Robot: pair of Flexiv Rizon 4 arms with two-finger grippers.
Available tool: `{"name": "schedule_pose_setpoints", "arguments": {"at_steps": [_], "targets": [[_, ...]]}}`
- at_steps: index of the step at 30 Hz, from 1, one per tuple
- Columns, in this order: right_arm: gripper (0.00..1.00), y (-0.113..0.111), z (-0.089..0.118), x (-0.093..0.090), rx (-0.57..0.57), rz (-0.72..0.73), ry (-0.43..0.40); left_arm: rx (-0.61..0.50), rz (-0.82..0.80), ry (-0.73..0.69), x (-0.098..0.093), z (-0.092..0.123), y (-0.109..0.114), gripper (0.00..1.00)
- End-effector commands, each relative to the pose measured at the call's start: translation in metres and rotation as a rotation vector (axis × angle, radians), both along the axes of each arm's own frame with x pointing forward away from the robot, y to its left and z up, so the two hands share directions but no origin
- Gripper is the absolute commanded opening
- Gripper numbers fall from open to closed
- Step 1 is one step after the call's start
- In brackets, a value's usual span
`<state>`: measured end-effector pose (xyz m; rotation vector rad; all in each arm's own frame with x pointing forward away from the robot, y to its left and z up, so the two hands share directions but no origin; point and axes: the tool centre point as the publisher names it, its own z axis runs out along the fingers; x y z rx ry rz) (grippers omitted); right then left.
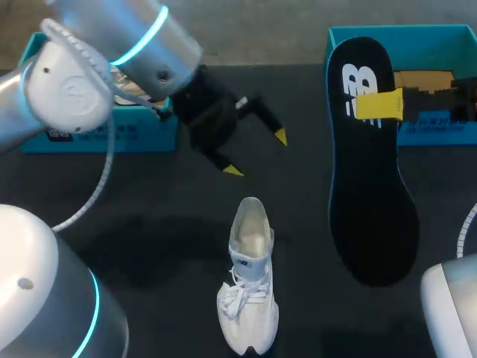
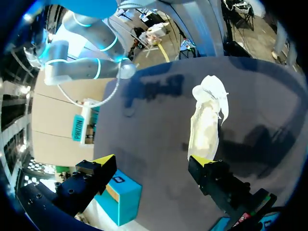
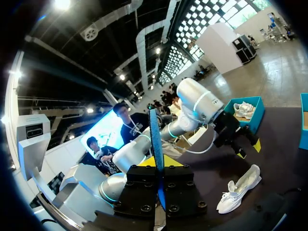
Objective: Take the shoe out of the shoebox, open the shoe tongue, remove and reinsert the insole, then place the shoe into the shoebox
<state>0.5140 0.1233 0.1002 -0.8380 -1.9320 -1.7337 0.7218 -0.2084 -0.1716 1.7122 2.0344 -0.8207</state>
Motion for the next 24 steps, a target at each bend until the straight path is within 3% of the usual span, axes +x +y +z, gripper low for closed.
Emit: {"name": "schedule_pose_setpoints", "arguments": {"at_steps": [1, 24], "targets": [[0.00, 0.013, 0.000, -0.011, 0.213, -0.205, -0.047, -0.515, 0.078, -0.069, -0.002, 0.009, 0.025, 1.00], [0.00, 0.013, 0.000, -0.011, 0.213, -0.205, -0.047, -0.952, 0.069, -0.112, 0.007, 0.047, 0.038, 1.00]]}}
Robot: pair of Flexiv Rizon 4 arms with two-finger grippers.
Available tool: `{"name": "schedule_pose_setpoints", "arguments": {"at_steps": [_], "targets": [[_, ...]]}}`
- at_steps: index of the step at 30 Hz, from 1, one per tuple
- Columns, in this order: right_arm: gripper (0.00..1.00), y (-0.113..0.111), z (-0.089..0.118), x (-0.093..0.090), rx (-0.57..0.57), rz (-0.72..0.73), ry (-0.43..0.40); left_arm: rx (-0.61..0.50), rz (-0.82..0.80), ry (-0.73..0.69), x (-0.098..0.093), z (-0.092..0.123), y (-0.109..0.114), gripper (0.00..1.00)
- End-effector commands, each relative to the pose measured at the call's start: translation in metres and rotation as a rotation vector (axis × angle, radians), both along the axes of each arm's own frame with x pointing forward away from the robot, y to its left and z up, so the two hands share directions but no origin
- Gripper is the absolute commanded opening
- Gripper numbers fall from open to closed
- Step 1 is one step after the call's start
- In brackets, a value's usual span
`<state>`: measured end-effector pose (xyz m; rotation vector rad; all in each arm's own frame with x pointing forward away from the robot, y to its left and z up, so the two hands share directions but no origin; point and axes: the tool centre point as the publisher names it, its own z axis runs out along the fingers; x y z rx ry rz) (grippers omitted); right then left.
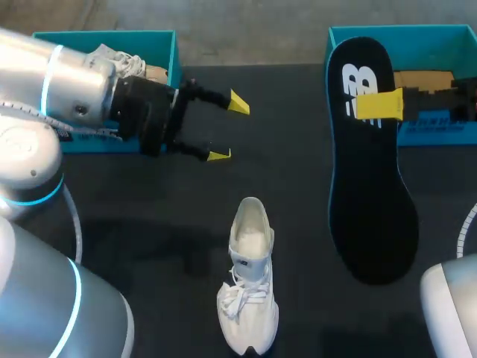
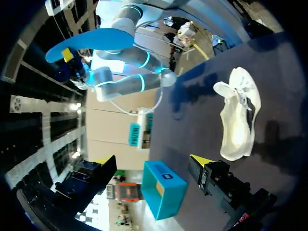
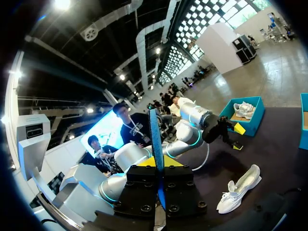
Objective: Take the shoe out of the shoebox, open the shoe tongue, remove and reinsert the insole, then place the shoe into the shoebox
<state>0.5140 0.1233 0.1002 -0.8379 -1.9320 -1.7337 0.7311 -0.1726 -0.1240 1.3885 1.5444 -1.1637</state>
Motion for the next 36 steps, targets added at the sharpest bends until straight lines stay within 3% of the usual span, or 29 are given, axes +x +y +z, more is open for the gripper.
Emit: {"name": "schedule_pose_setpoints", "arguments": {"at_steps": [1, 10, 14, 19, 24, 36], "targets": [[0.00, 0.013, 0.000, -0.011, 0.213, -0.205, -0.047, -0.403, 0.045, -0.016, -0.003, 0.001, 0.003, 1.00], [0.00, 0.013, 0.000, -0.011, 0.213, -0.205, -0.047, -0.468, 0.042, -0.059, 0.004, 0.015, 0.001, 1.00], [0.00, 0.012, 0.005, 0.017, 0.222, -0.161, -0.012, -0.435, 0.046, -0.057, 0.008, 0.019, -0.001, 1.00], [0.00, 0.008, 0.004, 0.065, 0.257, -0.113, 0.046, -0.435, 0.046, -0.057, 0.008, 0.019, -0.001, 1.00], [0.00, 0.009, -0.001, 0.110, 0.203, -0.056, 0.079, -0.435, 0.046, -0.057, 0.008, 0.019, -0.001, 1.00], [0.00, 0.011, -0.033, 0.180, 0.054, 0.052, 0.318, -0.435, 0.046, -0.057, 0.008, 0.019, -0.001, 1.00]]}}
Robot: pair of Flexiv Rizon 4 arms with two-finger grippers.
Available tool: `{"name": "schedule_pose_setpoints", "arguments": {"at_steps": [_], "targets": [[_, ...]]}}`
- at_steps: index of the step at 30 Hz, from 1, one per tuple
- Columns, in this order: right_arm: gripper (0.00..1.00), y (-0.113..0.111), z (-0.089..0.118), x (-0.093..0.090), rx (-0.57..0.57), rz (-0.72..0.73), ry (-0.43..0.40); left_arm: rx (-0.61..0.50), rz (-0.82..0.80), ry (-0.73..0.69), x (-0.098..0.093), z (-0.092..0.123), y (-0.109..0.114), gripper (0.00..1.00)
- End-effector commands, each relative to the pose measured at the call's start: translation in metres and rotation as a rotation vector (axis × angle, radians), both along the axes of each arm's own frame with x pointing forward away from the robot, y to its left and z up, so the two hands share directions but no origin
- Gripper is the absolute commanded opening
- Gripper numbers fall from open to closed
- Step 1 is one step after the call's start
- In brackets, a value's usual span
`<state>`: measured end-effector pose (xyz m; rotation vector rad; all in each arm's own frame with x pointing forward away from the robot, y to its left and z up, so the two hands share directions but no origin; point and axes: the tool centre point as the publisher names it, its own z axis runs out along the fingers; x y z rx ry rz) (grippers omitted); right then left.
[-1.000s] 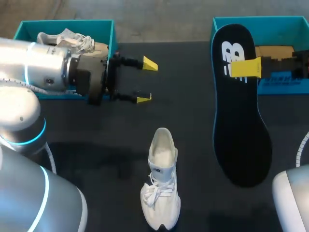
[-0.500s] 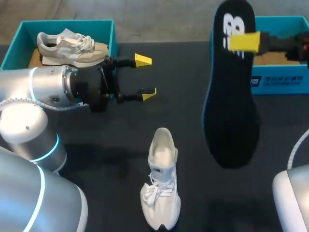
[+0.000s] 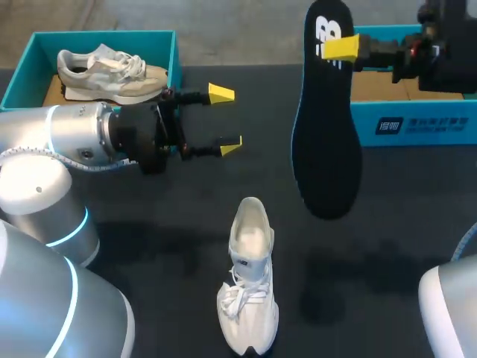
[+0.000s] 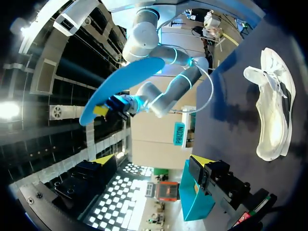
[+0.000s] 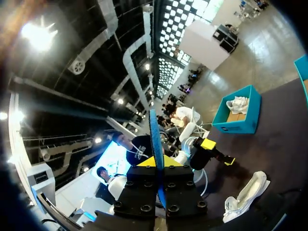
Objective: Take the shoe out of the shoebox, open the shoe tongue, remove and reinsert the insole, then place the shoe into the shoebox
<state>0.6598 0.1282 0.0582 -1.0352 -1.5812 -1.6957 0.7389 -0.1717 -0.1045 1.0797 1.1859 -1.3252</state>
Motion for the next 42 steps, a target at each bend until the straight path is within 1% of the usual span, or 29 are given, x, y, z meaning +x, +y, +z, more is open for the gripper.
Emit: {"name": "schedule_pose_setpoints", "arguments": {"at_steps": [1, 8, 11, 14, 32, 34, 36, 38, 39, 41, 42], "targets": [[0.00, 0.006, 0.009, 0.040, -0.106, 0.157, 0.050, 0.000, 0.002, -0.001, 0.000, 0.000, -0.002, 1.00], [0.00, 0.012, 0.002, 0.084, -0.138, 0.223, 0.091, 0.000, 0.002, -0.001, 0.000, 0.000, -0.002, 1.00], [0.00, 0.016, -0.006, 0.100, -0.144, 0.253, 0.117, 0.000, 0.002, -0.001, 0.000, 0.000, -0.002, 1.00], [0.00, 0.023, -0.019, 0.115, -0.147, 0.282, 0.147, 0.000, 0.002, -0.001, 0.000, 0.000, -0.002, 1.00], [0.00, 0.023, -0.019, 0.115, -0.147, 0.282, 0.147, 0.000, 0.002, -0.001, 0.000, 0.000, -0.002, 1.00], [0.00, 0.024, -0.033, 0.127, -0.121, 0.232, 0.160, 0.000, 0.002, -0.001, 0.000, 0.000, -0.002, 1.00], [0.00, 0.026, -0.046, 0.136, -0.155, 0.219, 0.202, 0.000, 0.002, -0.001, 0.000, 0.000, -0.002, 1.00], [0.00, 0.028, -0.057, 0.143, -0.120, 0.191, 0.230, 0.000, 0.002, -0.001, 0.000, 0.000, -0.002, 1.00], [0.00, 0.028, -0.063, 0.146, -0.146, 0.180, 0.260, 0.000, 0.002, -0.001, 0.000, 0.000, -0.002, 1.00], [0.00, 0.029, -0.072, 0.150, -0.119, 0.155, 0.277, 0.000, 0.002, -0.001, 0.000, 0.000, -0.002, 1.00], [0.00, 0.029, -0.076, 0.152, -0.131, 0.140, 0.291, 0.000, 0.002, -0.001, 0.000, 0.000, -0.002, 1.00]]}}
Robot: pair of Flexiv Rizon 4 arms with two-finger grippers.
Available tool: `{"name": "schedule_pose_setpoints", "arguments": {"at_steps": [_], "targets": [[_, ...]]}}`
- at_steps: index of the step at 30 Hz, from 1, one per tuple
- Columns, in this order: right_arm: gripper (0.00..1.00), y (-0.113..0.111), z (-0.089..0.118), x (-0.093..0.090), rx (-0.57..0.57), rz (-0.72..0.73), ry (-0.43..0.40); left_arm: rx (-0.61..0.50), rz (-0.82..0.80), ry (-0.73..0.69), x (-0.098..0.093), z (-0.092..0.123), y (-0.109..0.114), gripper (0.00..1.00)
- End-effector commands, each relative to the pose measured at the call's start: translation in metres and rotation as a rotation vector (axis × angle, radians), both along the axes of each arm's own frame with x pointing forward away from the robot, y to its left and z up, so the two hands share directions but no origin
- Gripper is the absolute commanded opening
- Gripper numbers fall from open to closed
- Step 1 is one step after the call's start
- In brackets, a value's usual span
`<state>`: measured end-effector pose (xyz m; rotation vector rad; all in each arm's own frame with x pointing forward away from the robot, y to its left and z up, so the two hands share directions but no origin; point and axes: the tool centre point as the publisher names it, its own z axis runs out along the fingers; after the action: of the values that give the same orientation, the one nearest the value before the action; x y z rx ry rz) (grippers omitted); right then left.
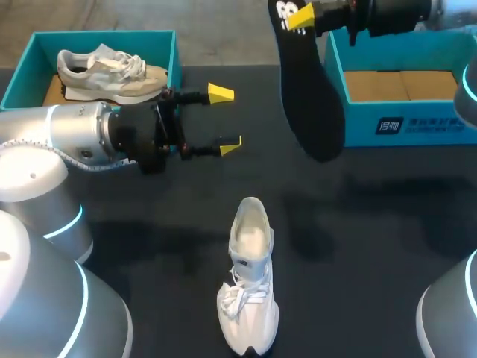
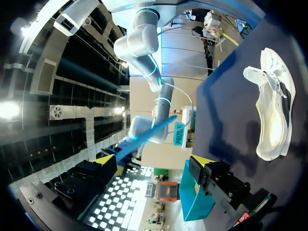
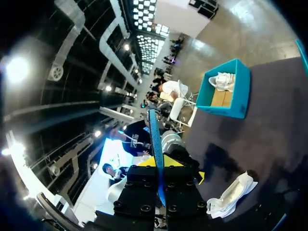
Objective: Take the shoe out of the shoebox, open the shoe tongue, remove and reinsert the insole, then place the shoe into the shoebox
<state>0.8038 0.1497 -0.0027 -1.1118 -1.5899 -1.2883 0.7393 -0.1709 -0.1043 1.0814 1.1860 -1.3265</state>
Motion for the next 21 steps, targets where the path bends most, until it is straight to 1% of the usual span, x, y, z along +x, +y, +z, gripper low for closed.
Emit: {"name": "schedule_pose_setpoints", "arguments": {"at_steps": [1, 4, 5, 8, 12, 21], "targets": [[0.00, 0.008, -0.019, 0.009, 0.007, -0.047, 0.032, -0.001, 0.003, -0.001, 0.000, 0.000, -0.002, 1.00], [0.00, 0.008, -0.028, 0.011, -0.011, -0.074, 0.056, -0.001, 0.003, -0.001, 0.000, 0.000, -0.002, 1.00], [0.00, 0.007, -0.030, 0.010, -0.002, -0.084, 0.063, -0.001, 0.003, -0.001, 0.000, 0.000, -0.002, 1.00], [0.00, 0.005, -0.038, 0.009, -0.007, -0.093, 0.106, -0.001, 0.003, -0.001, 0.000, 0.000, -0.002, 1.00], [0.00, 0.008, -0.044, 0.005, -0.038, -0.068, 0.177, -0.001, 0.003, -0.001, 0.000, 0.000, -0.002, 1.00], [0.00, 0.012, -0.059, 0.004, -0.055, -0.139, 0.230, -0.001, 0.003, -0.001, 0.000, 0.000, -0.002, 1.00]]}}
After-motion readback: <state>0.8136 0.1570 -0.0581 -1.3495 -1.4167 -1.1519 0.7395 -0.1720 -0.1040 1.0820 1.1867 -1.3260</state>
